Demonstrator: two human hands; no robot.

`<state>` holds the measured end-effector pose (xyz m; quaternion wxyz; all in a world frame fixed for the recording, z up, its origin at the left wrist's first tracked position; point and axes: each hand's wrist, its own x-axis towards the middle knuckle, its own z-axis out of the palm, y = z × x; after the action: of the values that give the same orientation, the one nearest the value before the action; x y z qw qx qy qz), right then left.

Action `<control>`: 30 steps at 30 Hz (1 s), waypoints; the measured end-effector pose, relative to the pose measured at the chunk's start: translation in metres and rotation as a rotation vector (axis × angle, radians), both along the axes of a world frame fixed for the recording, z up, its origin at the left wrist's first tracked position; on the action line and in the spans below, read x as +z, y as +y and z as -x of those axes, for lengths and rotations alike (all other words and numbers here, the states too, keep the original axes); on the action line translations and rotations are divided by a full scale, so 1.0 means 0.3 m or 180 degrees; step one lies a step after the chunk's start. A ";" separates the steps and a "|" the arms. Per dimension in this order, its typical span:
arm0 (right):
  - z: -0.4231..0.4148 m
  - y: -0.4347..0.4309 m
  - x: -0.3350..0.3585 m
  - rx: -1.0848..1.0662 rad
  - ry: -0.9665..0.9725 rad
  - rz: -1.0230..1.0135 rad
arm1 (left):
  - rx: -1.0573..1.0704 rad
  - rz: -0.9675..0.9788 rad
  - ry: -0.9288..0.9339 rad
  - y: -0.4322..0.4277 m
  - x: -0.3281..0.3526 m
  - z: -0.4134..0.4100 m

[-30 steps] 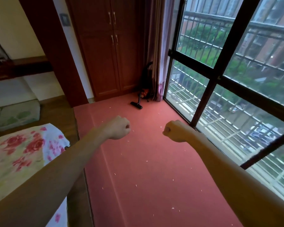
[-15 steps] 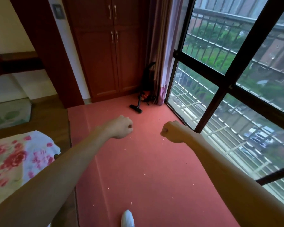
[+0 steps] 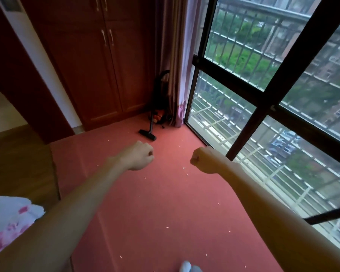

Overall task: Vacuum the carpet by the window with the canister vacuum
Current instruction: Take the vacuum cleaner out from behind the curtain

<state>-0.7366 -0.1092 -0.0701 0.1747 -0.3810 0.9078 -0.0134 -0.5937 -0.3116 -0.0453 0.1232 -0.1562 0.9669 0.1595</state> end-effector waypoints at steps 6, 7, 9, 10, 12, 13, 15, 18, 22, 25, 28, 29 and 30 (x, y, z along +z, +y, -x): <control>0.278 -0.138 -0.065 0.0072 -0.0080 0.0059 | 0.0067 -0.0003 -0.0121 -0.138 -0.047 0.250; 0.330 -0.163 -0.071 0.0103 -0.0074 0.0086 | 0.0079 0.0021 -0.0116 -0.160 -0.049 0.301; 0.441 -0.220 -0.076 0.0173 -0.0059 0.0122 | 0.0108 0.0094 -0.0085 -0.203 -0.049 0.409; 0.496 -0.250 -0.073 0.0199 -0.0072 0.0142 | 0.0130 0.0114 -0.0083 -0.223 -0.047 0.463; 0.607 -0.310 -0.059 0.0283 -0.0067 0.0155 | 0.0178 0.0130 -0.0109 -0.260 -0.040 0.572; 0.659 -0.337 -0.051 0.0335 -0.0061 0.0166 | 0.0208 0.0123 -0.0117 -0.278 -0.038 0.624; 0.761 -0.389 -0.037 0.0409 -0.0035 0.0235 | 0.0288 0.0083 -0.0075 -0.316 -0.040 0.727; 0.901 -0.454 -0.033 0.0453 -0.0076 0.0221 | 0.0361 0.0066 -0.0084 -0.374 -0.051 0.859; 1.075 -0.546 -0.053 0.0533 -0.0173 0.0131 | 0.0440 0.0068 -0.0115 -0.470 -0.068 1.011; 1.209 -0.635 -0.062 0.0540 -0.0195 0.0122 | 0.0476 0.0071 -0.0129 -0.551 -0.063 1.126; 1.349 -0.744 -0.052 0.0528 -0.0146 0.0150 | 0.0447 0.0118 -0.0136 -0.647 -0.057 1.262; 1.400 -0.785 -0.047 0.0536 -0.0135 0.0156 | 0.0441 0.0114 -0.0137 -0.683 -0.054 1.310; 1.451 -0.825 -0.044 0.0535 -0.0130 0.0157 | 0.0429 0.0108 -0.0131 -0.721 -0.055 1.361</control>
<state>-1.1720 -0.3568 -0.0833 0.1841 -0.4596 0.8684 -0.0289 -1.0020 -0.5278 -0.0617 0.1294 -0.2263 0.9540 0.1479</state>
